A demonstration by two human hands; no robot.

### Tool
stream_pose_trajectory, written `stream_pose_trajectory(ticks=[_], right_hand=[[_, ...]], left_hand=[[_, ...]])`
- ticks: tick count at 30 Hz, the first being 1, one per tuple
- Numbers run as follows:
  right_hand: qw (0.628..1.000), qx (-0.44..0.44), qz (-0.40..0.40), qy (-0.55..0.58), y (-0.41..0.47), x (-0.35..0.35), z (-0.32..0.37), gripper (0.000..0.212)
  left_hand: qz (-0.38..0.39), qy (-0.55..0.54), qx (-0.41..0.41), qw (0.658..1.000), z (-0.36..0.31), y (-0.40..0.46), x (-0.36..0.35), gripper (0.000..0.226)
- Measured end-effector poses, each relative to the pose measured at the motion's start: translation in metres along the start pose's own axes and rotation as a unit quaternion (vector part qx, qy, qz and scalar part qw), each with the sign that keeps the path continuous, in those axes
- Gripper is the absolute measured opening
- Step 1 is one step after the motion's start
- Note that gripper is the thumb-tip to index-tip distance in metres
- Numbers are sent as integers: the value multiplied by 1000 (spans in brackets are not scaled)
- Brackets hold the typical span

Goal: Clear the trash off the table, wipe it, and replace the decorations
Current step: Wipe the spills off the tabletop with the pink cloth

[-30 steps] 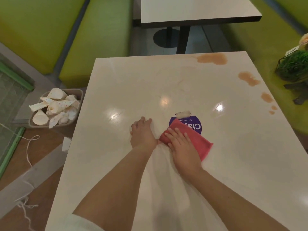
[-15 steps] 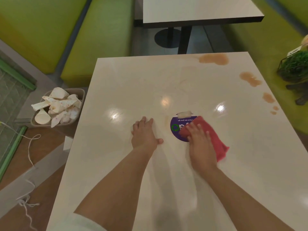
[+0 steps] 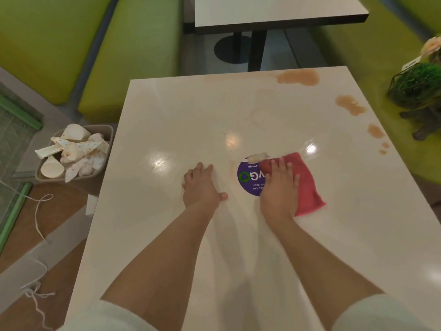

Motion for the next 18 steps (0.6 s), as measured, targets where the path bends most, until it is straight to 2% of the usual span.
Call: stream_pose_trajectory(ticks=[2, 4, 6, 8, 9, 12, 14, 18], right_hand=[[1000, 27, -1, 13, -29, -14, 23, 50], [994, 106, 24, 32, -60, -21, 39, 51], [980, 181, 64, 42, -72, -19, 35, 51], [974, 209, 77, 52, -60, -10, 19, 48], [978, 188, 71, 53, -50, -7, 8, 49], [998, 49, 2, 36, -26, -2, -8, 51], [998, 36, 4, 41, -32, -7, 10, 49], [966, 226, 93, 78, -65, -22, 54, 49]], left_hand=[[1, -3, -2, 1000, 0, -1, 0, 94], [6, -5, -9, 1000, -1, -2, 2, 94], [9, 4, -19, 1000, 0, -3, 6, 94], [15, 16, -29, 999, 2, -4, 8, 92], [20, 19, -31, 999, 4, -4, 9, 88], [29, 15, -38, 999, 6, -3, 12, 66], [33, 1, -32, 999, 6, -3, 10, 57], [27, 16, -40, 999, 7, 4, 3, 53]])
Point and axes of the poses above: each hand's wrist, its own y-axis towards the middle knuckle, its own x-axis out of the back of the hand, z = x × y, the point moved 5 cm from there along y, towards the middle knuckle, and after that the axes turned 4 degrees about y, right-handed, at the moved point
